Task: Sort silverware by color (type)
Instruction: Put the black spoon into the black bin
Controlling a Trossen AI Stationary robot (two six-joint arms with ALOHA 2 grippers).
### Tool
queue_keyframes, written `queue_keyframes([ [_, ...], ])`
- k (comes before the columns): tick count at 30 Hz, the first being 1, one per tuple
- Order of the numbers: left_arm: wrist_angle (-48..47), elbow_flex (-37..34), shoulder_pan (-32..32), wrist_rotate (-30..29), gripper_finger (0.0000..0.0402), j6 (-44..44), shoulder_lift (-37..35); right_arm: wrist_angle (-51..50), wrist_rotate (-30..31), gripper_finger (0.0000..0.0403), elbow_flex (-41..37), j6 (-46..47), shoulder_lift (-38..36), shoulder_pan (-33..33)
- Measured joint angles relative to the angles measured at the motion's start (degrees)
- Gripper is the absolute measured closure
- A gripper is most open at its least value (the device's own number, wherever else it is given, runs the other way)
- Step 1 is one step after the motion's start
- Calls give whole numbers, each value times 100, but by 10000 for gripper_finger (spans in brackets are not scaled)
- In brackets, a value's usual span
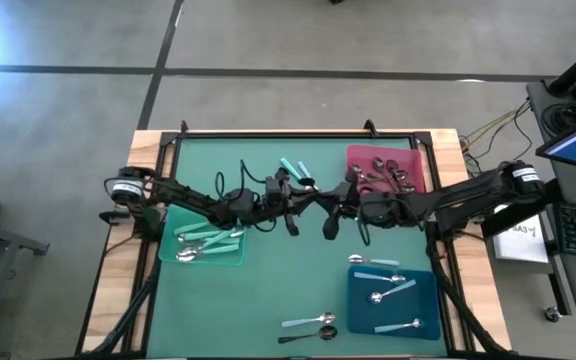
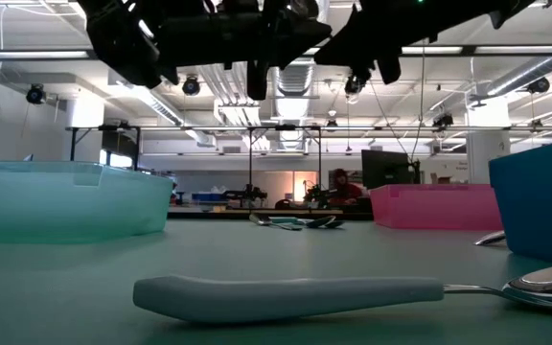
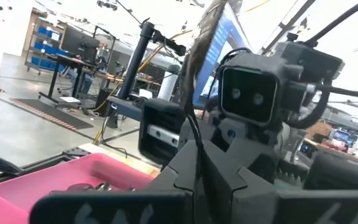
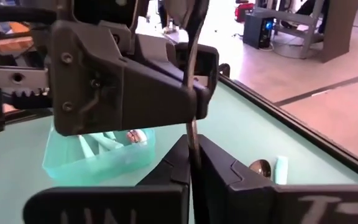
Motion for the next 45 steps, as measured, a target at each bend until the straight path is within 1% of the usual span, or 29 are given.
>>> queue_keyframes([
  [3, 0, 7, 9, -13, 401, -2, -1, -336, -55, 395, 0, -7, -307, -81],
  [7, -48, -14, -21, 75, 401, 42, -2, -693, 422, 395, 4, 85, -714, -207],
  [10, -13, -14, -9, 111, 401, 44, -4, -1144, 532, 395, 4, 74, -914, -262],
  [13, -24, -14, -9, 174, 401, 42, -4, -1869, 862, 395, 26, 28, -1176, -477],
  [15, -13, -14, -13, 262, 401, 41, -11, -2379, 1081, 395, 44, 184, -1380, -696],
  [18, -11, -14, -17, 308, 401, 42, -21, -3425, 1070, 395, 42, 539, -1560, -1115],
  [23, -14, -14, -9, 306, 401, 42, -58, -4992, 1107, 395, 37, 953, -1597, -1883],
  [26, -7, -14, -11, 310, 401, 42, -110, -5770, 1045, 395, -4, 1177, -1463, -2275],
  [28, -3, -14, -11, 310, 401, 42, -159, -6035, 901, 395, -42, 1222, -1392, -2448],
  [33, -105, -16, -11, 342, 401, 42, -359, -6144, 148, 395, -96, 1242, -1257, -2514],
  [35, -198, -16, -9, 497, 401, 39, -431, -6166, -30, 394, -79, 1244, -1243, -2511],
  [38, -351, -18, -9, 837, 401, 39, -499, -6271, -477, 388, -33, 1244, -1222, -2512],
  [41, -615, -18, -9, 1018, 401, 39, -538, -6417, -799, 371, -20, 1244, -1233, -2512],
  [45, -1129, -18, -2, 1032, 388, 38, -557, -6664, -827, 330, -13, 1218, -1220, -2512],
])
